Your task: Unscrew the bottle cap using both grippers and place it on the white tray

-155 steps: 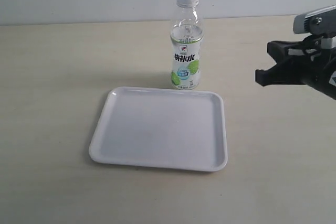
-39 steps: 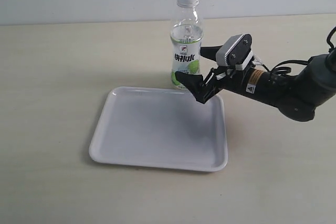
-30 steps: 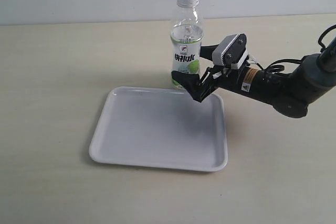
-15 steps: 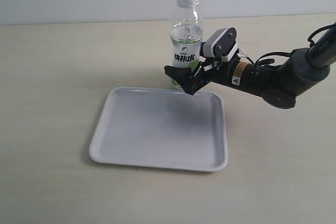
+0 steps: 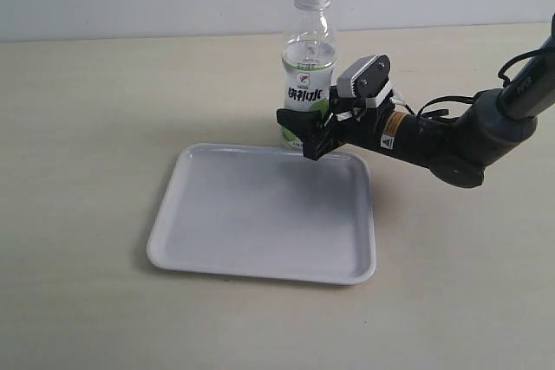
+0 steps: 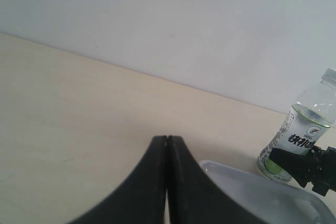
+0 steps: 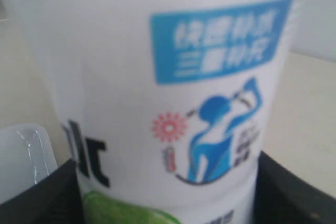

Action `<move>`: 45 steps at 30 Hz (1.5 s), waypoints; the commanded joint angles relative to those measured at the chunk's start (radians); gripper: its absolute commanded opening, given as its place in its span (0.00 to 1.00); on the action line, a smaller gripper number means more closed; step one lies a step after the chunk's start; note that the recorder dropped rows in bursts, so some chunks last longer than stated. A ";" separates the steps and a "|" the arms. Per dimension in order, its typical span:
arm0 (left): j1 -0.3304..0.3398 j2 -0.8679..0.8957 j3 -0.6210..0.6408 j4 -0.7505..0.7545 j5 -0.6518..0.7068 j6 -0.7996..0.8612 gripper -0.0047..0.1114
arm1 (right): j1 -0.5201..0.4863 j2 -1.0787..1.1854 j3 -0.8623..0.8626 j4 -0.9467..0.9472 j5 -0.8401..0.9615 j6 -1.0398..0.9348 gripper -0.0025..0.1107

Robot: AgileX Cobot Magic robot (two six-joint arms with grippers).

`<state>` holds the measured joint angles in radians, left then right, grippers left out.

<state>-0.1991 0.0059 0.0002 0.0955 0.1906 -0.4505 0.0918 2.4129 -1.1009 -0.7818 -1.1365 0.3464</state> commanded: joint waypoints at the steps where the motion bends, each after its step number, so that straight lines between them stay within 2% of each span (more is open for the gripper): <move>1: 0.002 -0.006 0.000 -0.002 -0.002 0.002 0.05 | 0.001 -0.001 -0.005 -0.006 -0.016 0.023 0.33; 8: 0.002 -0.006 0.000 0.011 0.009 0.026 0.05 | 0.001 -0.001 -0.005 -0.006 -0.016 0.009 0.19; 11: 0.002 -0.006 0.000 0.024 0.065 0.087 0.05 | 0.001 -0.003 -0.005 -0.010 -0.017 -0.005 0.12; 16: 0.002 -0.006 0.000 0.024 0.167 0.091 0.05 | 0.001 -0.005 -0.005 -0.014 -0.017 -0.052 0.03; 38: 0.002 -0.006 0.000 0.024 0.174 0.107 0.05 | 0.001 -0.005 -0.005 -0.014 -0.017 -0.092 0.02; 42: 0.002 -0.006 0.000 0.143 0.151 0.187 0.05 | 0.001 -0.005 -0.005 -0.014 -0.017 -0.092 0.02; 45: 0.002 -0.006 0.000 0.215 0.136 0.189 0.05 | 0.001 -0.005 -0.005 -0.014 -0.017 -0.092 0.02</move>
<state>-0.1991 0.0059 0.0002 0.2383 0.3561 -0.2795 0.0918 2.4129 -1.1009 -0.7941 -1.1386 0.2721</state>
